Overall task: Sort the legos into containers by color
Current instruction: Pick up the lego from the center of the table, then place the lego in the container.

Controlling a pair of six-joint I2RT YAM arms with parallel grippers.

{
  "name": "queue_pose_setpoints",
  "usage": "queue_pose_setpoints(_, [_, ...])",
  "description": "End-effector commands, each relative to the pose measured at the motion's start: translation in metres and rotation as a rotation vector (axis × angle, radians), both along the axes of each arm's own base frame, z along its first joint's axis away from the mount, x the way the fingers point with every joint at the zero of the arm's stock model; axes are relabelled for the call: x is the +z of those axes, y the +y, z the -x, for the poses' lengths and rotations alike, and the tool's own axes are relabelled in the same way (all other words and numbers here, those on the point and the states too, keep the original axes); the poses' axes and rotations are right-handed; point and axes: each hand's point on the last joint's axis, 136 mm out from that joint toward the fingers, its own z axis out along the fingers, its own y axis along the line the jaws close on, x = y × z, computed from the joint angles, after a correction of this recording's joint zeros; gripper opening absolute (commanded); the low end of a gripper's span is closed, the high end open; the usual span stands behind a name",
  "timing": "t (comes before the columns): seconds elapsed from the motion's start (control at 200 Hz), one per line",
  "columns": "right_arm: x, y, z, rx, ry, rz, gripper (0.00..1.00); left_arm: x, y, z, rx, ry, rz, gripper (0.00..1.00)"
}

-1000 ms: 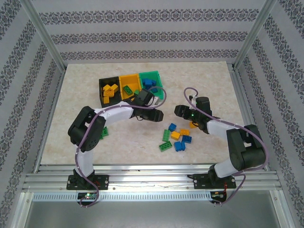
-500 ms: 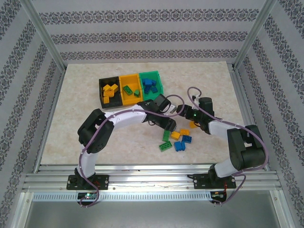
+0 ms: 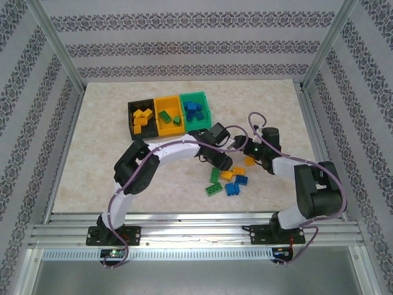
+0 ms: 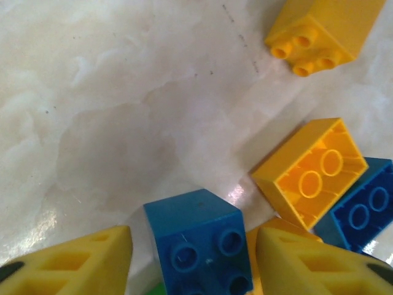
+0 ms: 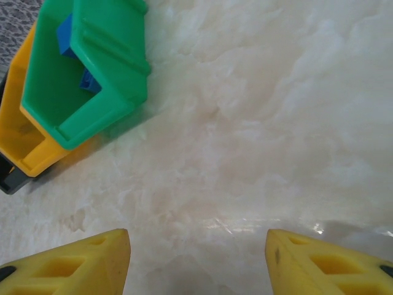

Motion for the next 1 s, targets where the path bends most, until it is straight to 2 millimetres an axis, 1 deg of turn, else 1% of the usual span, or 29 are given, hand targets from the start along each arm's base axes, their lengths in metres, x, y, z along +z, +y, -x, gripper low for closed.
queue_pose_setpoints(0.0, [0.009, 0.006, -0.002, 0.02, -0.035, -0.035, 0.6, -0.01, 0.007, 0.01, -0.032, 0.011, -0.087, 0.47])
queue_pose_setpoints(0.035, [0.009, 0.006, -0.003, 0.019, -0.034, -0.034, 0.61, -0.008, 0.009, 0.008, -0.022, 0.001, -0.093, 0.43])
queue_pose_setpoints(0.07, [0.008, 0.005, -0.002, 0.017, -0.03, -0.033, 0.61, -0.006, 0.009, 0.006, -0.016, -0.015, -0.09, 0.36])
queue_pose_setpoints(0.17, [0.009, 0.006, -0.002, 0.02, -0.033, -0.045, 0.61, 0.004, 0.011, -0.005, 0.007, -0.063, -0.083, 0.25])
queue_pose_setpoints(0.22, [0.01, 0.007, -0.003, 0.022, -0.035, -0.045, 0.61, 0.012, 0.017, -0.017, 0.052, -0.097, -0.097, 0.22])
queue_pose_setpoints(0.255, [0.009, 0.006, -0.003, 0.02, -0.034, -0.042, 0.6, 0.018, 0.022, -0.026, 0.091, -0.111, -0.088, 0.19])
queue_pose_setpoints(0.315, [0.008, 0.006, -0.002, 0.021, -0.03, -0.043, 0.61, 0.029, 0.024, -0.039, 0.137, -0.109, -0.018, 0.17])
queue_pose_setpoints(0.365, [0.01, 0.006, -0.002, 0.021, -0.034, -0.046, 0.61, 0.036, 0.03, -0.052, 0.183, -0.1, 0.036, 0.14])
queue_pose_setpoints(0.41, [0.01, 0.006, -0.002, 0.019, -0.037, -0.047, 0.6, 0.044, 0.038, -0.065, 0.226, -0.093, 0.075, 0.12])
queue_pose_setpoints(0.52, [0.009, 0.006, -0.002, 0.02, -0.034, -0.047, 0.61, 0.065, 0.066, -0.102, 0.348, -0.095, 0.161, 0.12])
queue_pose_setpoints(0.595, [0.011, 0.007, -0.001, 0.024, -0.039, -0.056, 0.61, 0.08, 0.086, -0.128, 0.425, -0.128, 0.187, 0.14])
queue_pose_setpoints(0.65, [0.011, 0.007, -0.002, 0.022, -0.041, -0.056, 0.6, 0.088, 0.096, -0.145, 0.462, -0.143, 0.199, 0.14])
queue_pose_setpoints(0.695, [0.01, 0.007, -0.002, 0.022, -0.037, -0.053, 0.61, 0.097, 0.102, -0.159, 0.486, -0.157, 0.21, 0.15])
queue_pose_setpoints(0.7, [0.01, 0.007, -0.002, 0.022, -0.036, -0.053, 0.61, 0.101, 0.101, -0.161, 0.486, -0.163, 0.215, 0.15])
queue_pose_setpoints(0.769, [0.009, 0.007, -0.001, 0.023, -0.035, -0.053, 0.6, 0.113, 0.104, -0.18, 0.5, -0.222, 0.2, 0.18])
queue_pose_setpoints(0.854, [0.01, 0.008, -0.002, 0.024, -0.038, -0.055, 0.61, 0.121, 0.114, -0.2, 0.527, -0.28, 0.117, 0.24])
queue_pose_setpoints(0.859, [0.01, 0.007, -0.002, 0.023, -0.038, -0.054, 0.61, 0.119, 0.115, -0.201, 0.528, -0.278, 0.107, 0.25])
queue_pose_setpoints(0.879, [0.01, 0.007, -0.002, 0.023, -0.038, -0.052, 0.61, 0.122, 0.117, -0.205, 0.535, -0.289, 0.089, 0.27])
queue_pose_setpoints(0.934, [0.009, 0.008, -0.003, 0.028, -0.034, -0.053, 0.6, 0.122, 0.117, -0.213, 0.532, -0.299, 0.058, 0.41])
queue_pose_setpoints(0.994, [0.009, 0.009, -0.002, 0.031, -0.032, -0.057, 0.6, 0.122, 0.112, -0.216, 0.512, -0.28, 0.052, 0.45])
